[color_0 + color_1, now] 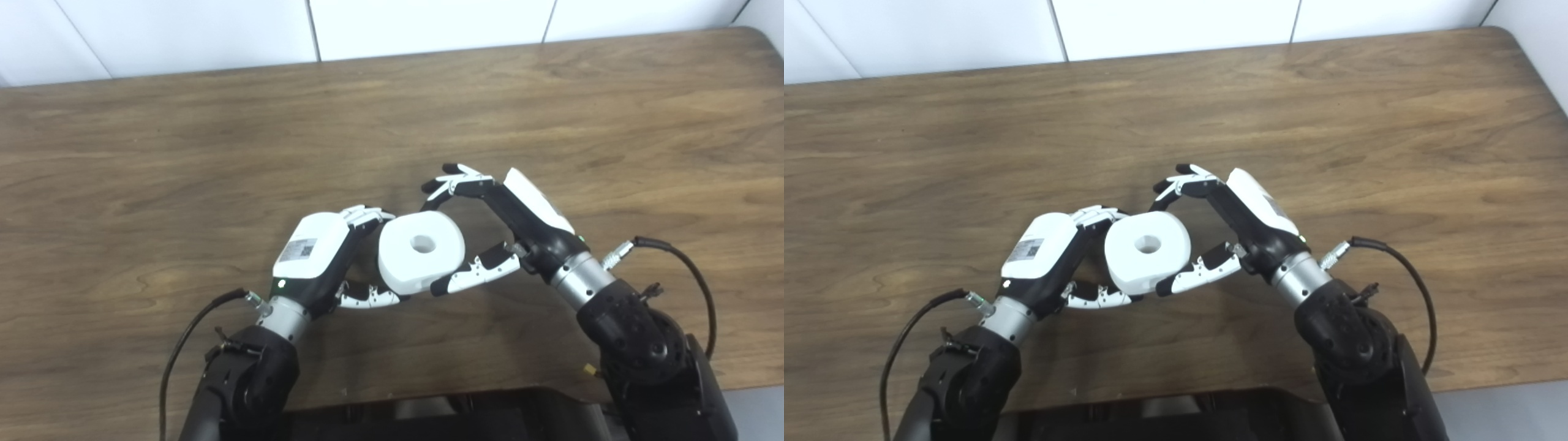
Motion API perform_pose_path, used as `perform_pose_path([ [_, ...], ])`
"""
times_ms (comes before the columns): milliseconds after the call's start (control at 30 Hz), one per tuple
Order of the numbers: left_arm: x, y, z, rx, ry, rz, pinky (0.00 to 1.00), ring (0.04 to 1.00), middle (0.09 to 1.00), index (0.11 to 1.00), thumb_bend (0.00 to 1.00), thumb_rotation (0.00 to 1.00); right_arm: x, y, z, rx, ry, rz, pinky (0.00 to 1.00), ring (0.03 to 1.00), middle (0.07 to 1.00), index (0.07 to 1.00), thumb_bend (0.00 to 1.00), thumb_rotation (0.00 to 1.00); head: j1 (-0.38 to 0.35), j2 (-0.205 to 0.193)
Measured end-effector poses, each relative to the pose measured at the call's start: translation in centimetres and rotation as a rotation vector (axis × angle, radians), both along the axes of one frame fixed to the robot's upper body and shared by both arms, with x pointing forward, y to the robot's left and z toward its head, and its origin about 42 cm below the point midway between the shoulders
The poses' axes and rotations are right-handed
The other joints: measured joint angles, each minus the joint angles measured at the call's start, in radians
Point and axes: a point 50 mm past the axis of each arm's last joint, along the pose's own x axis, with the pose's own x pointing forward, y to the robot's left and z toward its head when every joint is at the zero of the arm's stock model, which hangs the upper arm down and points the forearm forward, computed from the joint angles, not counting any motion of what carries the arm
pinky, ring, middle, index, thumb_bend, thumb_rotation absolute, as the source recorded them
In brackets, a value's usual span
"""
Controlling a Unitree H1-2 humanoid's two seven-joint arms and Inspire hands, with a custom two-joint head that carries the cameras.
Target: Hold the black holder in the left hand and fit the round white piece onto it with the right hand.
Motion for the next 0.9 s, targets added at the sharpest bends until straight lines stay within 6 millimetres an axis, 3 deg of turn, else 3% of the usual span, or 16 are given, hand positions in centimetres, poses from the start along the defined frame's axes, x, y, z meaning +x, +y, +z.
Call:
perform_pose_path([
  [800, 0.11, -0.07, 0.39, 0.052, 0.013, -0.022, 0.83, 0.901, 0.844, 0.715, 0.81, 0.24, 0.31, -0.16, 0.2, -0.015, -0.009, 0.0, 0.84, 0.932, 0.788, 0.483, 0.52, 0.14, -0.006, 0.009],
  [900, 0.1, -0.02, 0.47, 0.052, 0.014, -0.021, 0.83, 0.901, 0.841, 0.68, 0.8, 0.22, 0.48, -0.24, 0.18, -0.015, -0.008, -0.002, 0.85, 0.935, 0.789, 0.483, 0.52, 0.14, -0.006, 0.009],
])
